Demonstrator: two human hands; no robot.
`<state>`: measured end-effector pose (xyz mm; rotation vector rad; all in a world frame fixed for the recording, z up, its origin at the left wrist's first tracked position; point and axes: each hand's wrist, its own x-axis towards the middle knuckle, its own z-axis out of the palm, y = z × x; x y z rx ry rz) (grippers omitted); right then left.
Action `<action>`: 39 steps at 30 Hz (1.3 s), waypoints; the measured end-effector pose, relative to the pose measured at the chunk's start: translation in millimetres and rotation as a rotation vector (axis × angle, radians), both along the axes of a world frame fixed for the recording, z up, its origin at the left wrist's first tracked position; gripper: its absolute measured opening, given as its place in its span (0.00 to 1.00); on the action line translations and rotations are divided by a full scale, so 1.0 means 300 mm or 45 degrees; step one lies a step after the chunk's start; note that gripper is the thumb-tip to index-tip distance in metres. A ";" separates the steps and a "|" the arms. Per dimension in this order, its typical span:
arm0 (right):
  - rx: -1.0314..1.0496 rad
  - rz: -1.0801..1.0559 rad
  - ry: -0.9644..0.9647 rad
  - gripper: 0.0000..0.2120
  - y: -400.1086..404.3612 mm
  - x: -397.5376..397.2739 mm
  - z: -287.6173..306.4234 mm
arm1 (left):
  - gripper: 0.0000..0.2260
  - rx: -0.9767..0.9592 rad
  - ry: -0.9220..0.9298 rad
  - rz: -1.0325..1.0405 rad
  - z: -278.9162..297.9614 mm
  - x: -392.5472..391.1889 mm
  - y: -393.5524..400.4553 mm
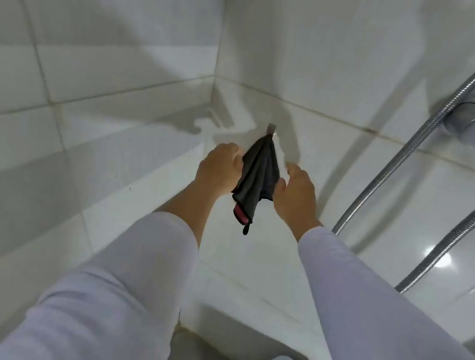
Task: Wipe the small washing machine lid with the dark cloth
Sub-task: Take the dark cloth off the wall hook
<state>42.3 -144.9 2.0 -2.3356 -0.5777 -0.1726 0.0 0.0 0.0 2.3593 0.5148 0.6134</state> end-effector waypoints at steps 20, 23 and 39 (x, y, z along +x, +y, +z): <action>0.202 -0.081 0.109 0.10 0.048 0.117 -0.090 | 0.12 -0.132 -0.019 0.009 -0.066 0.063 0.100; 0.217 -0.085 0.116 0.11 0.009 0.110 -0.065 | 0.12 -0.042 -0.076 0.025 -0.040 0.023 0.111; 0.674 0.030 0.650 0.10 0.019 -0.004 0.133 | 0.13 -0.153 -0.080 -0.092 0.154 -0.046 -0.101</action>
